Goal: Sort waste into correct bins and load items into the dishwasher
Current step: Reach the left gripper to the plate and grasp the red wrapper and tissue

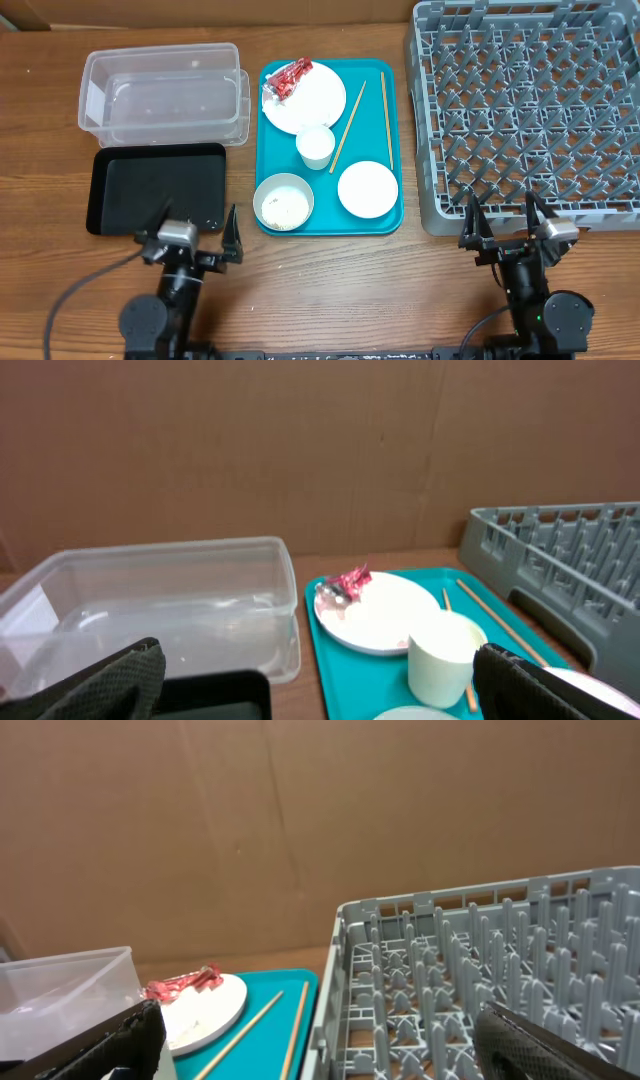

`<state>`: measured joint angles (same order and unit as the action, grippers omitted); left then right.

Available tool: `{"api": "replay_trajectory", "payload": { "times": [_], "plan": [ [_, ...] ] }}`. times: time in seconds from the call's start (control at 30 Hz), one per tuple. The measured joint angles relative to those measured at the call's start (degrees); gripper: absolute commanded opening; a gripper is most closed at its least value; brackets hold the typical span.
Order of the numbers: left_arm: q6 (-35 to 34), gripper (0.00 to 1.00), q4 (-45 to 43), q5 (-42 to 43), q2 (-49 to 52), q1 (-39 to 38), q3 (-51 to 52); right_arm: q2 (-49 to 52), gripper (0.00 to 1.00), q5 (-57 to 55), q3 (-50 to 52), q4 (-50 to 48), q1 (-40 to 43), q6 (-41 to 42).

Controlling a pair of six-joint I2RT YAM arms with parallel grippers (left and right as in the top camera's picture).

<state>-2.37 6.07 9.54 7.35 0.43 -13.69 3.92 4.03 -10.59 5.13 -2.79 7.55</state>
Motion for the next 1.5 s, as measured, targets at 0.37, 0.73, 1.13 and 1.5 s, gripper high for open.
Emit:
{"api": "replay_trajectory", "payload": {
  "times": [0.37,0.73,1.13,1.5],
  "plan": [
    [2.7,1.0,7.5,5.1,33.7,0.0,-29.3,19.6,1.0,0.5,-21.9,12.0,0.0,-0.1],
    [7.8,1.0,45.0,8.9,78.8,-3.7,-84.7,42.2,1.0,0.7,-51.3,35.4,0.0,-0.1],
    [21.5,1.0,63.3,8.7,112.0,-7.6,-119.1,54.4,1.0,8.2,-56.5,40.2,0.0,-0.1],
    [29.8,1.0,55.8,2.4,128.6,-10.3,-119.4,58.5,1.0,10.8,-56.5,43.4,0.0,-0.1]
  ]
}}
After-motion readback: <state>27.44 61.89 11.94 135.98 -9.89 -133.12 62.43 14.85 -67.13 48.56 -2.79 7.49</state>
